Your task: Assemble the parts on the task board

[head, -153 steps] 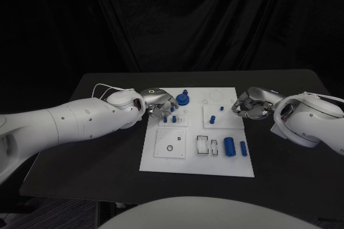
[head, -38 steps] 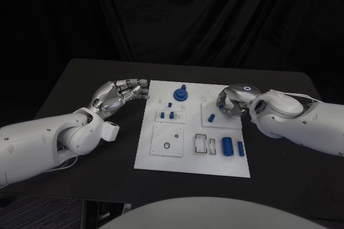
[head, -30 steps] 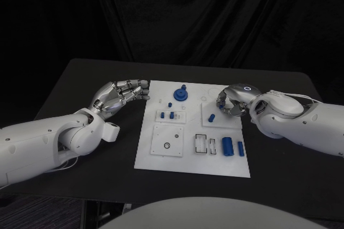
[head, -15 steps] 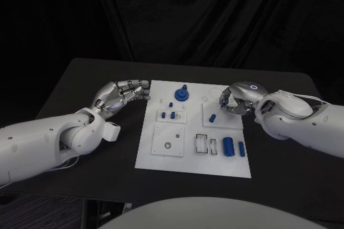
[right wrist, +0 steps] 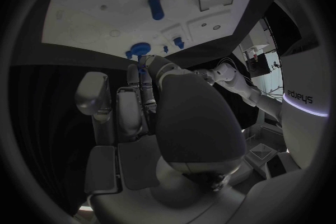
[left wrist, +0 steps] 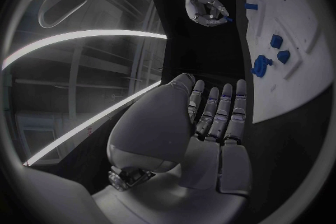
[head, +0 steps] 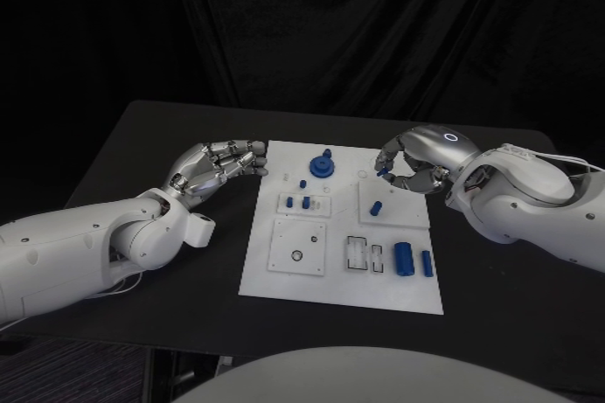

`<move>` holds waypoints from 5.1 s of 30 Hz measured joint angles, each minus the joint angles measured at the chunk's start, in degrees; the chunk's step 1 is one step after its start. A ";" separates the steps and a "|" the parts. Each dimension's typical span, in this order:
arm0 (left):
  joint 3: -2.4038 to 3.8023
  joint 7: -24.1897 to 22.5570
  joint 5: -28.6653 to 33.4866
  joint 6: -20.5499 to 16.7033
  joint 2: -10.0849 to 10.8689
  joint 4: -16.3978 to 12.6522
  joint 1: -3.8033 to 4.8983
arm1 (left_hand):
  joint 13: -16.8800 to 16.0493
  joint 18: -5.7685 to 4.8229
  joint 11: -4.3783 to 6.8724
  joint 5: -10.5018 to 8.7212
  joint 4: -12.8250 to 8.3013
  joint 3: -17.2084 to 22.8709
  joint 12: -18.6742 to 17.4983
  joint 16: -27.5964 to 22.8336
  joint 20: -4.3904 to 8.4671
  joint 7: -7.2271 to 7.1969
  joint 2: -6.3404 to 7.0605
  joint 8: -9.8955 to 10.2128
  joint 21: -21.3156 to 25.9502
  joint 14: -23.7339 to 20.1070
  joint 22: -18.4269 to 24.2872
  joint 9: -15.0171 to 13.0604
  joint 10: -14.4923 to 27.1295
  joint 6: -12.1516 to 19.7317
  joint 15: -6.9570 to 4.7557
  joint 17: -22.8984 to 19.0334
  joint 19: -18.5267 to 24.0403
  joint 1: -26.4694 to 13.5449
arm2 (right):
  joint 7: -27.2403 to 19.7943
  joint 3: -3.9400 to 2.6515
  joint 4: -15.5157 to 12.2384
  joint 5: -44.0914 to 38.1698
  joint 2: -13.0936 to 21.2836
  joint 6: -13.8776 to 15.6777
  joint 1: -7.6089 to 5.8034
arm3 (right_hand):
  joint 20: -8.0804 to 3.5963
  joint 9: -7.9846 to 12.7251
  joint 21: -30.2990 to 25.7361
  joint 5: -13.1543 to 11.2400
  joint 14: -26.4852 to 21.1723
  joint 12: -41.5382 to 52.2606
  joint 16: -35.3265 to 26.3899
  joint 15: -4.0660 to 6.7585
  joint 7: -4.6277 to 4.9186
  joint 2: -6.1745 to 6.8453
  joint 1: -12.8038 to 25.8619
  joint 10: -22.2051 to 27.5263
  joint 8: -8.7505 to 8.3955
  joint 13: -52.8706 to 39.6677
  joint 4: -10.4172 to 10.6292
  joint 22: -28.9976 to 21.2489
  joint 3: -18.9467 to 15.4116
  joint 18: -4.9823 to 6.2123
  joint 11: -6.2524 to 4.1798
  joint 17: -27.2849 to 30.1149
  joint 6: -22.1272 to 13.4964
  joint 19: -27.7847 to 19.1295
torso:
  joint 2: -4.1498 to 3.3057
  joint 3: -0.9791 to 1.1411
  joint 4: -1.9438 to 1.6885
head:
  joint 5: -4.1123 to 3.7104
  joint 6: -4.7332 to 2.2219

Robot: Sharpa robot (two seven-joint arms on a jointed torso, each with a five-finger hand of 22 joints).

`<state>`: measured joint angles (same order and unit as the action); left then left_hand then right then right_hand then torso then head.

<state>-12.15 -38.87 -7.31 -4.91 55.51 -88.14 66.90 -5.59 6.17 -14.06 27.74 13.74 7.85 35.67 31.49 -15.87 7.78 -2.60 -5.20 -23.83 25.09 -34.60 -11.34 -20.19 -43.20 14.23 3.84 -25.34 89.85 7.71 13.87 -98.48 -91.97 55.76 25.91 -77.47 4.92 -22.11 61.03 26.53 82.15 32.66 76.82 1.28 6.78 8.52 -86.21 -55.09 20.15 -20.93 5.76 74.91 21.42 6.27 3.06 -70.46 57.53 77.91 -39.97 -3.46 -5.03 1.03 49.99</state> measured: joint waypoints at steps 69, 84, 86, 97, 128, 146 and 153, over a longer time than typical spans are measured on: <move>0.01 -0.03 0.05 1.16 -0.53 0.34 -1.91 | 0.70 0.00 -0.60 0.00 -0.32 0.33 0.21 0.00 0.00 0.21 -0.24 0.01 0.21 -0.21 0.05 0.43 0.23 0.22 0.20 -0.11 0.01 0.24 | 2.04 0.21 0.35 -9.46 -14.89 -8.81 8.48 | 0.00 -0.17 -1.24 -1.34 -0.01 -1.56 -0.28 -0.01 -0.21 0.10 -0.03 -1.21 -1.47 1.29 0.00 0.00 -0.01 0.00 0.02 0.83 -0.63 0.00 | 0.08 0.09 0.21 | 4.31 0.00; 0.01 -0.03 0.05 1.40 -0.72 0.47 -2.10 | 0.75 0.00 -0.60 0.00 -0.32 0.32 0.21 0.00 0.00 0.42 -0.24 0.01 0.42 -0.21 0.10 0.48 0.22 0.43 0.20 -0.11 0.01 0.24 | 1.97 0.21 1.41 -9.52 -15.84 -8.82 8.81 | 0.00 -0.14 -1.24 -1.73 -0.01 -1.63 -0.28 -0.01 -0.22 0.11 -0.03 -1.42 -1.53 1.28 0.00 0.00 -0.02 0.00 -0.18 0.78 -0.64 0.00 | 0.14 0.08 0.28 | 4.37 0.00; 0.01 -0.03 0.05 1.44 -0.74 0.51 -2.12 | 0.75 0.00 -0.60 0.00 -0.32 0.32 0.21 0.00 0.00 0.42 -0.24 0.01 0.42 -0.21 0.10 0.49 0.22 0.43 0.20 -0.11 0.01 0.24 | 1.95 0.20 1.60 -9.52 -15.97 -8.83 8.88 | 0.00 -0.14 -1.24 -1.74 -0.01 -1.66 -0.28 -0.01 -0.23 0.11 -0.03 -1.42 -1.53 1.28 0.00 0.00 -0.02 0.00 -0.18 0.78 -0.64 0.00 | 0.15 0.08 0.29 | 4.44 0.00; 0.01 -0.03 0.06 1.55 -0.79 0.60 -2.19 | 0.80 0.00 -0.60 0.00 -0.32 0.32 0.21 0.00 0.00 0.42 -0.47 0.01 0.42 -0.21 0.10 0.54 0.22 0.43 0.20 -0.11 0.01 0.01 | 1.91 0.20 2.08 -9.53 -16.37 -8.94 9.21 | 0.00 -0.18 -1.24 -1.78 -0.01 -1.78 -0.28 -0.01 -0.31 0.11 -0.03 -1.61 -1.58 1.29 0.00 -0.01 -0.02 0.00 0.01 0.87 -0.73 0.00 | 0.14 0.08 0.30 | 4.56 0.00; 0.01 -0.04 0.07 1.76 -0.83 0.86 -2.46 | 0.85 0.00 -0.81 0.00 -0.31 0.32 0.21 0.00 0.00 0.42 -0.47 0.01 0.42 -0.21 0.09 0.59 0.44 0.43 0.20 -0.10 0.01 0.01 | 1.99 0.15 1.27 -9.58 -14.46 -10.51 9.50 | 3.48 9.23 -17.13 -17.33 -7.09 -2.99 -4.91 -3.79 -3.16 2.09 1.24 19.60 -13.66 1.62 7.24 0.03 -11.34 1.81 4.87 8.24 -16.71 -7.80 | 0.21 0.09 0.37 | 4.81 0.00; 0.01 -0.05 0.08 1.72 -0.22 0.20 -2.48 | 0.96 0.00 -0.81 0.00 -0.48 0.48 0.43 0.03 0.00 0.42 -0.47 -0.22 0.42 -0.21 0.09 0.58 0.44 0.42 0.20 -0.10 0.01 0.01 | 3.44 -0.01 -4.43 -2.88 -1.82 -9.85 -1.46 | 3.70 9.94 -12.14 -9.53 -4.81 1.71 -2.14 -4.04 0.24 1.43 -2.49 17.35 -10.31 3.55 9.95 0.03 -10.91 1.79 4.26 6.00 -8.21 -4.22 | 0.31 0.15 0.37 | 2.03 0.00; 0.01 -0.05 0.23 1.68 0.38 0.00 -2.48 | 1.14 0.00 -0.81 0.56 -0.65 0.66 0.49 0.22 0.00 0.42 -0.47 -0.27 0.42 -0.21 0.09 0.70 0.44 0.42 0.20 -0.10 0.01 0.01 | 4.73 0.33 -4.39 0.67 1.89 -11.78 -1.94 | 3.68 12.01 -8.28 -10.67 -2.93 -2.04 -0.91 -4.00 0.98 1.43 -2.49 16.89 -12.95 7.08 9.72 0.02 -10.64 1.79 4.62 4.29 -9.67 -1.84 | 0.28 0.09 0.40 | 1.54 0.00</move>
<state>-12.14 -38.92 -7.08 -3.23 55.89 -88.14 64.43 -4.45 6.18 -14.87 28.31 13.09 8.52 36.16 31.71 -15.87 8.20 -3.07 -5.47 -23.41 24.89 -34.51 -10.64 -19.75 -42.78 14.43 3.73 -25.34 89.86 12.45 14.20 -102.87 -91.30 57.65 14.13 -79.41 8.60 -10.09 52.76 15.86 79.22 30.62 75.91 -2.72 7.77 9.95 -88.70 -38.20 7.20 -13.85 15.48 74.93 10.78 8.07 7.68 -66.17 47.86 76.07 -39.69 -3.37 -4.63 2.57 49.99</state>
